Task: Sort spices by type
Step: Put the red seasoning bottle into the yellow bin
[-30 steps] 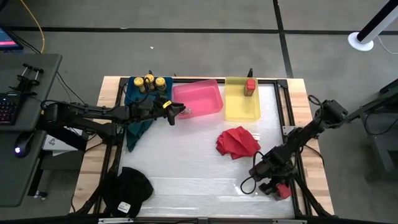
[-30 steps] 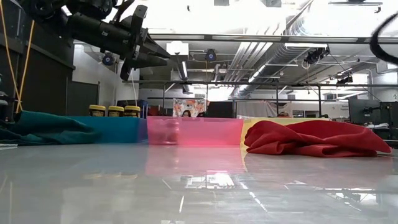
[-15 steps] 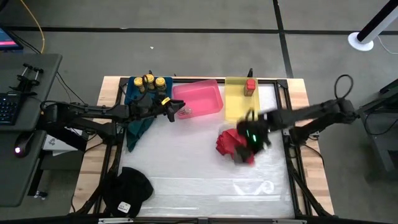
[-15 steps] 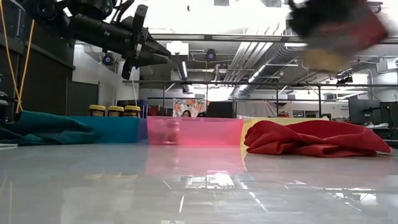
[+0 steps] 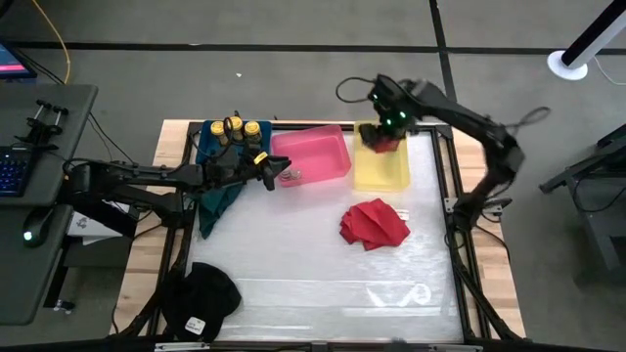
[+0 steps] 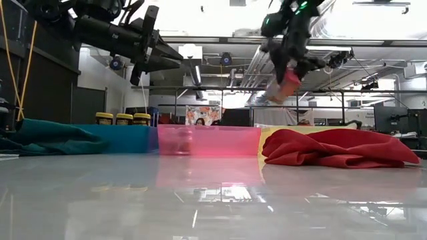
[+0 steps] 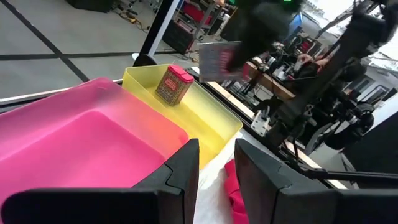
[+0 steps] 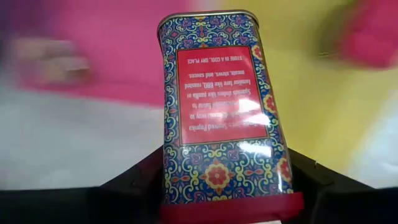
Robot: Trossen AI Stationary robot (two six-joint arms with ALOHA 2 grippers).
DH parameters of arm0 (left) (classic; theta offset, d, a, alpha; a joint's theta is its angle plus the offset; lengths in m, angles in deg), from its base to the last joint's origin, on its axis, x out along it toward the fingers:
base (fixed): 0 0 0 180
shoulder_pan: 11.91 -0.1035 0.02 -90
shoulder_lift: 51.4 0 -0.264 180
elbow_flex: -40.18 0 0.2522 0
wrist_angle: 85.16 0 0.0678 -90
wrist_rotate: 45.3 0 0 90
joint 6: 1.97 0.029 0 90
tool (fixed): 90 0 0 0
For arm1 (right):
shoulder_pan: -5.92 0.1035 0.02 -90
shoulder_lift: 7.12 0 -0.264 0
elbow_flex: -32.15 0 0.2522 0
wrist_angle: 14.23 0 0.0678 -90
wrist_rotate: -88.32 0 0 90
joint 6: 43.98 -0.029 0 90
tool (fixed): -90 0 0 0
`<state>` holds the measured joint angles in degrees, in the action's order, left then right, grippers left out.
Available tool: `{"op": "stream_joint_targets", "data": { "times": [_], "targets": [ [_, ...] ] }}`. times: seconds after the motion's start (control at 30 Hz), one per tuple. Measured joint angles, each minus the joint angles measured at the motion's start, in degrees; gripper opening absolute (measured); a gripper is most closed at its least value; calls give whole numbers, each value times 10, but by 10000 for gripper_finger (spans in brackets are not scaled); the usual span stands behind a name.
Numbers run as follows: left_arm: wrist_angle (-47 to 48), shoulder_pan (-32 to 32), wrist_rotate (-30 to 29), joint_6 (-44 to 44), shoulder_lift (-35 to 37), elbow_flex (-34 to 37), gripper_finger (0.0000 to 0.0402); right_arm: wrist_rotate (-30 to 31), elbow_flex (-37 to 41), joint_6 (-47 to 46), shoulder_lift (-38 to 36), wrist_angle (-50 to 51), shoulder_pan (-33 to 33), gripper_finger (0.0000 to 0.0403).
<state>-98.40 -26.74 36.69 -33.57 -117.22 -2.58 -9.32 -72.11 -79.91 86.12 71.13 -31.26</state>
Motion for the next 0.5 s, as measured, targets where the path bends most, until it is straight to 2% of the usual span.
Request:
{"op": "stream_joint_targets", "data": {
  "times": [0.13,0.23,0.33,0.5],
  "targets": [
    [0,0,0,-13,0,0,90,54,-127,61,128,133,-41,204],
    [0,0,2,-15,0,0,90,57,-202,107,215,188,-51,204],
    [0,0,3,-28,0,0,90,14,-232,115,269,179,-55,204],
    [0,5,4,-42,0,0,90,11,-237,112,327,185,-64,204]
  ]
}}
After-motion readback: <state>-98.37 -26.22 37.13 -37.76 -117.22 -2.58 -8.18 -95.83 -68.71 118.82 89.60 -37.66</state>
